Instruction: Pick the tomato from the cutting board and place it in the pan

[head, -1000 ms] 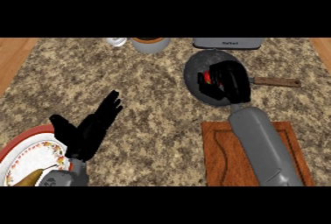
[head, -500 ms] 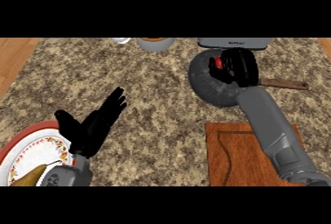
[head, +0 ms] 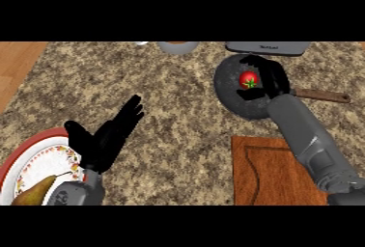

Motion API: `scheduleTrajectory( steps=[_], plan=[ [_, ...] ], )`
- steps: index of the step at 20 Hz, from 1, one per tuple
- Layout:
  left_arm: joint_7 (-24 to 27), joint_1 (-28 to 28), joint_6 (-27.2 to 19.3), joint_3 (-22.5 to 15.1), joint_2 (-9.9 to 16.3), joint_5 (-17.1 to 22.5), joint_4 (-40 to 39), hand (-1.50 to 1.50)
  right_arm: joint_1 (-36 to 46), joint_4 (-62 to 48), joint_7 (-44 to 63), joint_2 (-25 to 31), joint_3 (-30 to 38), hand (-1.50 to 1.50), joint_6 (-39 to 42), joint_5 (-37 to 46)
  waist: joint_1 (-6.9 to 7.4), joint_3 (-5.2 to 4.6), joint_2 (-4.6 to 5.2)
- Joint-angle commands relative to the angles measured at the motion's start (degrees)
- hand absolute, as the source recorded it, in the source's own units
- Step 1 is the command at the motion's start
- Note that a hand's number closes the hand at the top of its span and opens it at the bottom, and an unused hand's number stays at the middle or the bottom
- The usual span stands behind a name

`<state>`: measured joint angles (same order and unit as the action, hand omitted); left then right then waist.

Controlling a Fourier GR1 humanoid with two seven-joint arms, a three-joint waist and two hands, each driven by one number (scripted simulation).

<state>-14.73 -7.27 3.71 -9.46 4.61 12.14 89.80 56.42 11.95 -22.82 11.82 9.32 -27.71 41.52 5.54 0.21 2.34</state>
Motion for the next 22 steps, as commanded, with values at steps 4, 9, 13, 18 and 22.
scheduleTrajectory(
  steps=[4, 9, 13, 18, 22],
  plan=[
    [0.1, -1.7, -1.6, -0.2, -1.3, -1.3, -1.6, 0.0, 0.4, 1.7, -11.6, -0.6, 10.0, -1.5, 8.0, -11.3, -1.01, 0.27, 0.39],
    [1.7, 1.6, -0.4, -0.4, -0.7, -1.1, -1.0, 0.0, 0.9, -0.8, -13.2, 2.6, 15.8, -1.5, 18.2, -17.5, -0.7, 0.12, -0.06],
    [0.5, 0.6, -0.9, 0.3, -0.9, -0.6, -0.4, 0.0, 0.2, -3.3, -13.5, 7.5, 17.2, -1.5, 28.1, -19.1, -0.98, 0.1, -0.18],
    [-0.5, 0.2, -0.4, 0.9, -0.4, 0.3, 0.3, 0.0, -3.2, -4.6, -18.6, 12.0, 15.2, -1.5, 40.2, -17.5, -1.31, 0.13, -0.29],
    [2.0, 2.1, 1.2, 1.0, 0.3, 0.3, -0.4, 0.0, -4.7, -4.9, -21.6, 16.7, 15.3, -1.5, 48.2, -17.7, -1.05, 0.14, -0.14]
  ],
)
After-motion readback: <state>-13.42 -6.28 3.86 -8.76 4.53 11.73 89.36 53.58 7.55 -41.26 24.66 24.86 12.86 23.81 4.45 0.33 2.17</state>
